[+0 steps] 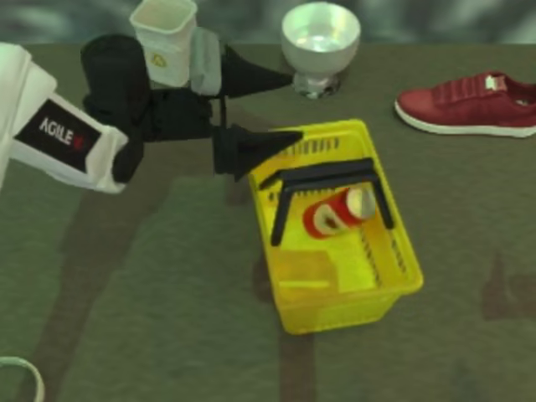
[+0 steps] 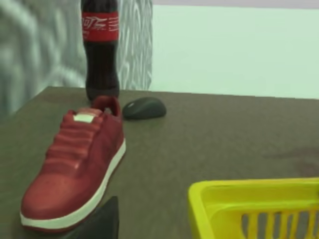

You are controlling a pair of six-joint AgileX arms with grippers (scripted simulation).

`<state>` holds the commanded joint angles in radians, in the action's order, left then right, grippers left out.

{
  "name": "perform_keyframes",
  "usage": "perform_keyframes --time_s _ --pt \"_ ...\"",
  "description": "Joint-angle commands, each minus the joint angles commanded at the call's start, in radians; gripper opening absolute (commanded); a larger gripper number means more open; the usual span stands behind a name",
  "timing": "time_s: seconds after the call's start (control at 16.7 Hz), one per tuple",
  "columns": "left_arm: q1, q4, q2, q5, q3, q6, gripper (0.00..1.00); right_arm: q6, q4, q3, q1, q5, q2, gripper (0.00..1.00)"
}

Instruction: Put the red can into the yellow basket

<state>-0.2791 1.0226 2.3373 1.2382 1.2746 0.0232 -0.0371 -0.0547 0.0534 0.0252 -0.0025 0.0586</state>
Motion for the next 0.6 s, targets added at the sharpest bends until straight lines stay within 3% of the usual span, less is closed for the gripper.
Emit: perform_keyframes --time_s 0.24,0.6 --pt "0.043 -0.113 -0.214 -0.137 -0.112 -0.045 1.00 -0.121 -0.178 0.206 0.076 -0.002 0.220 1.00" --pt "0.130 -0.368 -0.771 -0.442 -0.390 -0.107 1.00 -0.394 -0.546 0.775 0.239 0.003 0.811 1.00"
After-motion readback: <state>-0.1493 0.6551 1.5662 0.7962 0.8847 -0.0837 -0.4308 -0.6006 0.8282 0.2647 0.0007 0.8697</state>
